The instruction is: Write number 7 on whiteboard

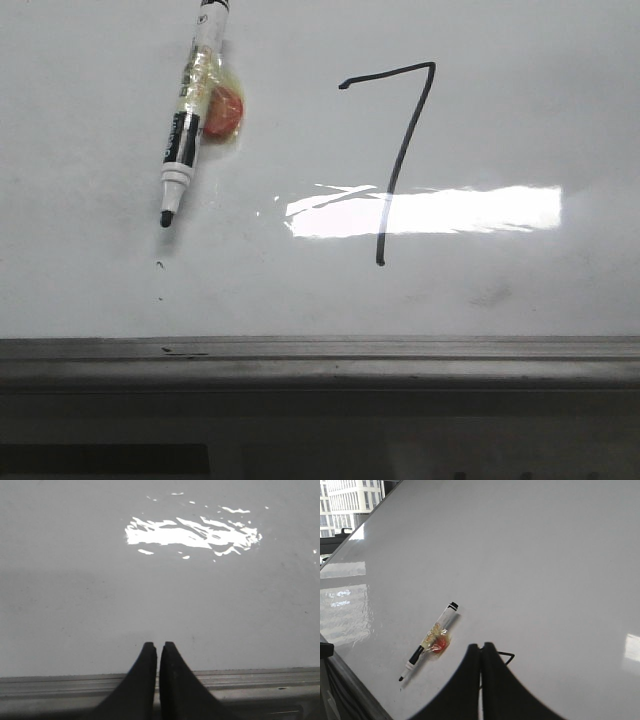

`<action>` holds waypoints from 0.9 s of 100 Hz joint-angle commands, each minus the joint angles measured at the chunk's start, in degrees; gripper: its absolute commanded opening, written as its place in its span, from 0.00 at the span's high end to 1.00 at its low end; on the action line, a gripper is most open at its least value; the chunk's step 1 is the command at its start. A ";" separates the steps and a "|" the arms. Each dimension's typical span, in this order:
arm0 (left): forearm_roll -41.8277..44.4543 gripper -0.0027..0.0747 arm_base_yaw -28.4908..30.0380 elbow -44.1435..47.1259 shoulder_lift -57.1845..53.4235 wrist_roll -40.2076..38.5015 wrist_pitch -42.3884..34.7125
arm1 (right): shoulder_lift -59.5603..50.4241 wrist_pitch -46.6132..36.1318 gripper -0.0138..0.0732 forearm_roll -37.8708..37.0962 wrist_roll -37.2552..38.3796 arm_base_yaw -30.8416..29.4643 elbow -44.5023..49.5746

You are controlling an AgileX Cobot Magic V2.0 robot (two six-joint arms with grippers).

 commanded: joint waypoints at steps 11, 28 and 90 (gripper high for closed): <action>-0.52 0.99 0.09 1.31 -1.61 -0.48 -2.34 | 0.59 1.44 0.91 -0.48 -0.18 -0.09 3.06; -0.52 0.99 0.09 1.31 -1.61 -0.48 -2.34 | 2.19 5.20 0.91 -0.64 -0.18 -0.20 4.97; -0.52 0.99 0.09 1.31 -1.61 -0.48 -2.34 | 17.66 -1.15 0.91 -69.38 71.46 -16.00 13.48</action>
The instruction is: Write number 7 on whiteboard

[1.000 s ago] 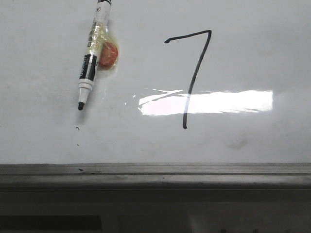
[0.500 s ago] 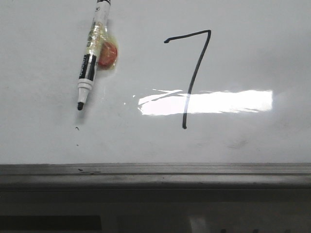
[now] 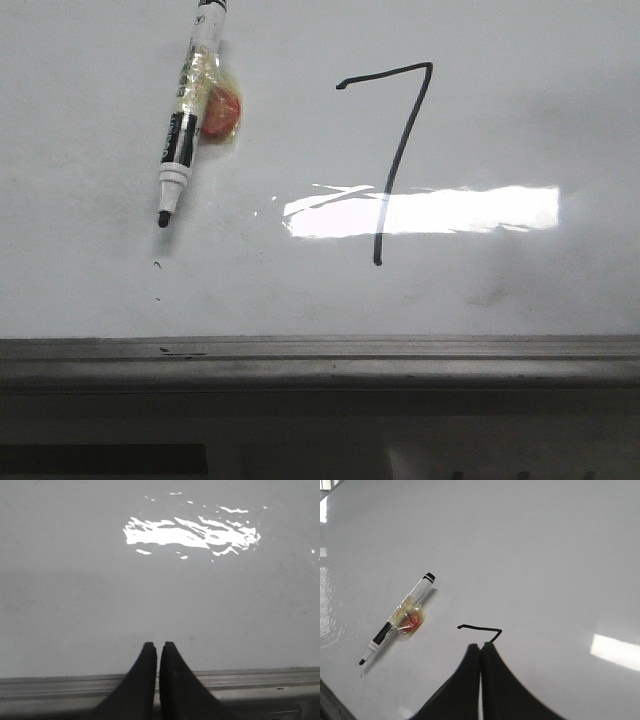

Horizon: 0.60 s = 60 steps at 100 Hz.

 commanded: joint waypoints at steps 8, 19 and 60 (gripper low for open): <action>-0.52 0.99 0.09 1.31 -1.61 -0.48 -2.48 | 4.12 4.17 0.91 -32.01 30.43 -14.78 2.32; -0.52 0.99 0.09 1.31 -1.61 -0.48 -2.48 | 3.83 9.17 0.91 -52.98 50.57 -24.84 4.99; -0.52 0.99 0.09 1.31 -1.61 -0.48 -2.48 | -9.86 26.08 0.91 -62.96 62.92 -42.06 10.39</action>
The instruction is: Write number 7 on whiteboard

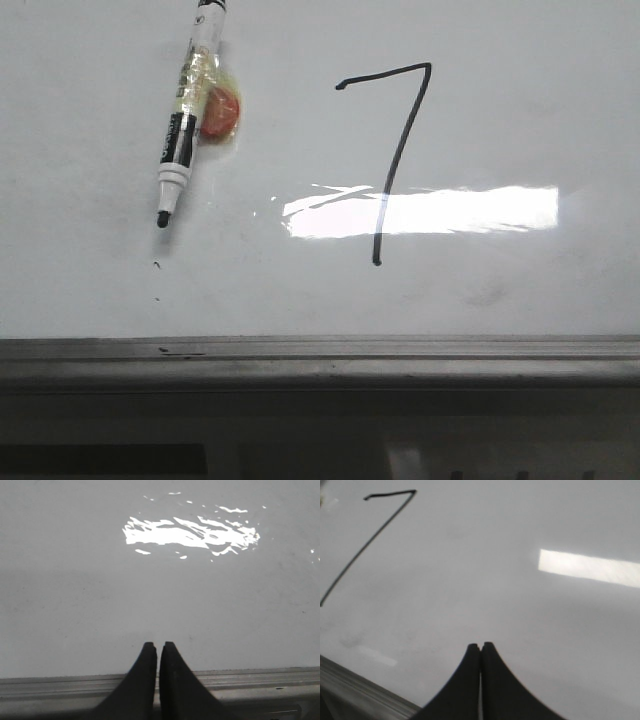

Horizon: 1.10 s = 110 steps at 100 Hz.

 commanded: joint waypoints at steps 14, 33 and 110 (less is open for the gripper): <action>-0.52 0.99 0.09 1.31 -1.61 -0.48 -2.48 | -10.13 10.86 0.91 -1.67 0.43 -7.14 0.71; -0.52 0.99 0.09 1.31 -1.61 -0.48 -2.48 | -17.29 19.48 0.91 -3.29 0.43 -8.59 0.71; -0.52 0.99 0.09 1.31 -1.61 -0.48 -2.48 | -21.36 25.04 0.91 -4.81 0.43 -8.59 0.71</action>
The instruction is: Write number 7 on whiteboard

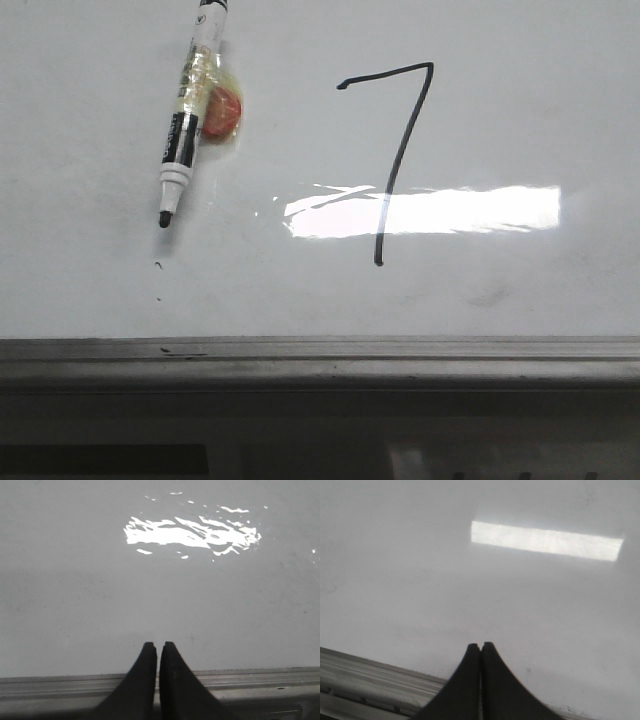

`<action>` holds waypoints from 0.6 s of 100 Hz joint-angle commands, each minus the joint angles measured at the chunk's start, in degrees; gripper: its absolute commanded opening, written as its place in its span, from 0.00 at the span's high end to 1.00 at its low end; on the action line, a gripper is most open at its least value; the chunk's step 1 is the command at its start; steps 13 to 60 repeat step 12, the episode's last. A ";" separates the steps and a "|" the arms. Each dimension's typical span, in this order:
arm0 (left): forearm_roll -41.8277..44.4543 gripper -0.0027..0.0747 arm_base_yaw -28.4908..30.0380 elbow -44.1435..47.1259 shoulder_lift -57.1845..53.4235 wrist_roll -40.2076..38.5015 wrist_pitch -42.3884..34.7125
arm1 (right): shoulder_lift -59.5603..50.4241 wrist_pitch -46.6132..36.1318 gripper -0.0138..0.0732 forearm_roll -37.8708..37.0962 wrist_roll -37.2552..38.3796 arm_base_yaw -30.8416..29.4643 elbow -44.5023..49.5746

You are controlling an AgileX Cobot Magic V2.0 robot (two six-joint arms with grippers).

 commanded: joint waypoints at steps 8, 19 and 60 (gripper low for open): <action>-0.52 0.99 0.09 1.31 -1.61 -0.48 -2.48 | 0.14 -1.50 0.91 -0.93 0.06 -0.31 0.82; -0.52 0.99 0.09 1.31 -1.61 -0.48 -2.48 | 0.14 -1.50 0.91 -0.93 0.06 -0.31 0.82; -0.52 0.99 0.09 1.31 -1.61 -0.48 -2.48 | 0.14 -1.50 0.91 -0.93 0.06 -0.31 0.82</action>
